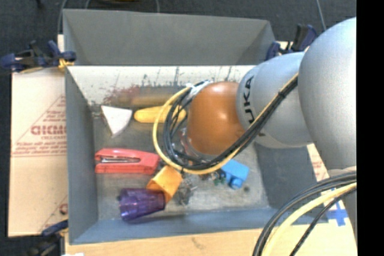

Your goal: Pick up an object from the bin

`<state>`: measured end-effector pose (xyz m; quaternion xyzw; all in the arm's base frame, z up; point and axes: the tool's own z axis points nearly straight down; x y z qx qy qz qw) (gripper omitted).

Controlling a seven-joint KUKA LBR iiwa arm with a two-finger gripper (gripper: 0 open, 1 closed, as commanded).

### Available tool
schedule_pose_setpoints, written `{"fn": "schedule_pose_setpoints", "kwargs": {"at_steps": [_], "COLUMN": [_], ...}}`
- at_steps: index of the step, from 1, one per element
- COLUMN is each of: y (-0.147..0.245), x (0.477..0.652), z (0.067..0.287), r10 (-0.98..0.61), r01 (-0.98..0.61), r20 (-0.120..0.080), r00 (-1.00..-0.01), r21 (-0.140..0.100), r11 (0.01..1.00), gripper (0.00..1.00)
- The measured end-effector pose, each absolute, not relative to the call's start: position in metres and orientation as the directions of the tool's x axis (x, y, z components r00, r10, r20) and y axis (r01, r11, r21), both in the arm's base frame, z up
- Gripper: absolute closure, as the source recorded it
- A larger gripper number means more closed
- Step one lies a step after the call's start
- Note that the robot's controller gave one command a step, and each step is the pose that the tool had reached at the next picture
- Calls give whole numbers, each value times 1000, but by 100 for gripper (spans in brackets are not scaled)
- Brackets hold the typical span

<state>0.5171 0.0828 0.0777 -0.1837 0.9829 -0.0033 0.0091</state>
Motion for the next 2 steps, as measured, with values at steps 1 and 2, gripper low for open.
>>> {"fn": "schedule_pose_setpoints", "kwargs": {"at_steps": [1,2], "y": [83,101], "x": [517,521], "z": [78,237], "r10": [-360,-426], "r01": [-360,-426], "r20": [-17,-8], "r00": [-933,-905], "r21": [-9,-2], "r11": [933,905], "gripper": [100,100]}}
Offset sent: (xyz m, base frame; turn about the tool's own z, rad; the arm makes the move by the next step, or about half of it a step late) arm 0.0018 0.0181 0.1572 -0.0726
